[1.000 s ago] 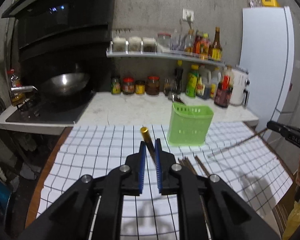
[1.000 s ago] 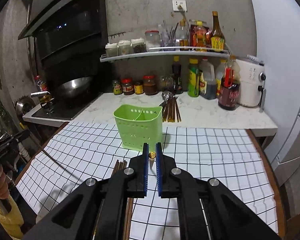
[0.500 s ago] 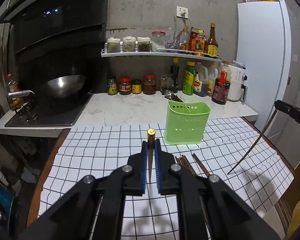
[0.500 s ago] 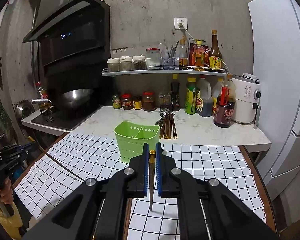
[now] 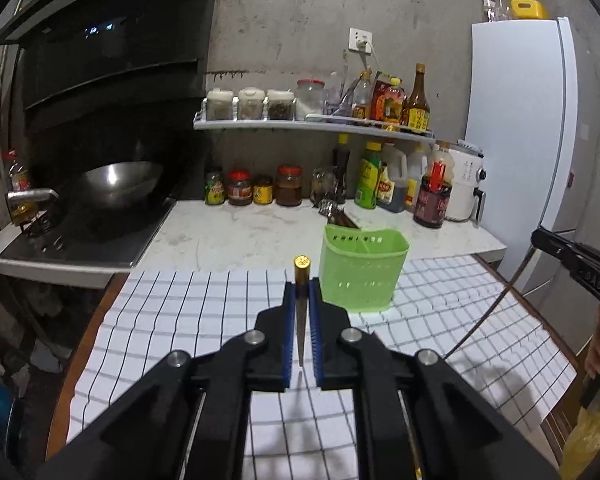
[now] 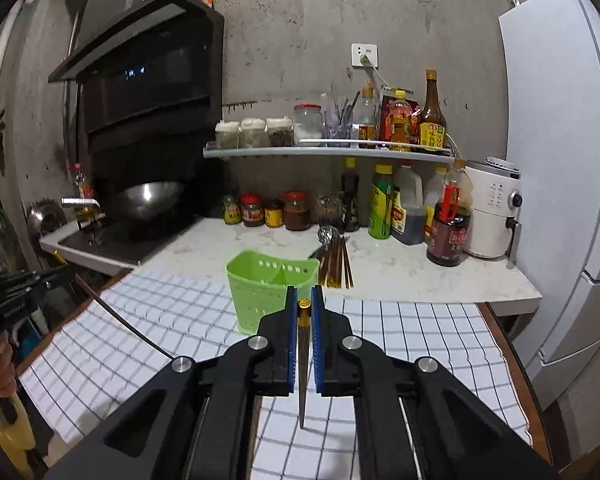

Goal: Organize utensils
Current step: 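Lift the held chopsticks with both tools and carry them toward the green holder, then lower both chopsticks into the green holder and open both tools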

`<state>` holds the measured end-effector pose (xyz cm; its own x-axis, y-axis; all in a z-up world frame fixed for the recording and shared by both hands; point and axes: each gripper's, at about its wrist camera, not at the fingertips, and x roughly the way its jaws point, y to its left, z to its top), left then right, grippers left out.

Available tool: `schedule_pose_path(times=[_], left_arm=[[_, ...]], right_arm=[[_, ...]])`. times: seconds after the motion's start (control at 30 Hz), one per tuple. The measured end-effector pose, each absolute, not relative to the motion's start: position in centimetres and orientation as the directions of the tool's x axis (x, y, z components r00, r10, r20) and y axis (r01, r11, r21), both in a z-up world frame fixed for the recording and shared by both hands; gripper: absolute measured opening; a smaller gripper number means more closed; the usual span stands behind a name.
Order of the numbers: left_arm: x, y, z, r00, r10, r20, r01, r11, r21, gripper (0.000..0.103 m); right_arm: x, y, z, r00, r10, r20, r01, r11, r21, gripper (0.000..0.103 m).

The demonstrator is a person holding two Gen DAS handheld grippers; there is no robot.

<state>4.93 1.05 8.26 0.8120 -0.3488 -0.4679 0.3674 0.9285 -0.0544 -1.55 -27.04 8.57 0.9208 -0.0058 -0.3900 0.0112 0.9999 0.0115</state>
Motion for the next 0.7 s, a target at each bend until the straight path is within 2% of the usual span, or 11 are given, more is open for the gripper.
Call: schedule_pose_path(times=[0.17,0.3,0.37,0.43,0.53,0.7], left_arm=[[6.3,-0.7,11.9,0.843,-0.373,-0.388,0.384,0.922,-0.052,0.006],[7.2,-2.2,16.1,0.868,-0.411,-0.279,0.414,0.909,-0.049,0.006],[7.9,-3.0,17.4,0.870,-0.429,-0.242,0.432,0.901,-0.047,0.006],[9.1,-4.1,17.8,0.864,-0.446,-0.233,0.449,0.893,-0.043,0.006],[11.8,-6.2,16.2,0.847,-0.457,-0.271,0.464,0.885,-0.042,0.006],[16.3,-8.8,11.6,0.809,-0.445,-0.384,0.466,0.884,-0.041,0.006]], right_arm=[[0.9,-26.6,11.6,0.954,0.004,-0.299,-0.002,1.000,0.006,0.006],[2.0,-26.1,15.6,0.986,0.028,-0.166,-0.027,1.000,0.011,0.006],[2.5,-25.8,17.5,0.997,0.012,-0.081,-0.013,1.000,-0.006,0.007],[3.4,-25.7,18.3,0.999,0.005,-0.046,-0.006,1.000,-0.019,0.007],[5.8,-25.6,17.5,0.998,0.010,-0.056,-0.012,0.999,-0.032,0.007],[9.7,-26.1,12.8,0.986,0.036,-0.161,-0.038,0.999,-0.011,0.007]])
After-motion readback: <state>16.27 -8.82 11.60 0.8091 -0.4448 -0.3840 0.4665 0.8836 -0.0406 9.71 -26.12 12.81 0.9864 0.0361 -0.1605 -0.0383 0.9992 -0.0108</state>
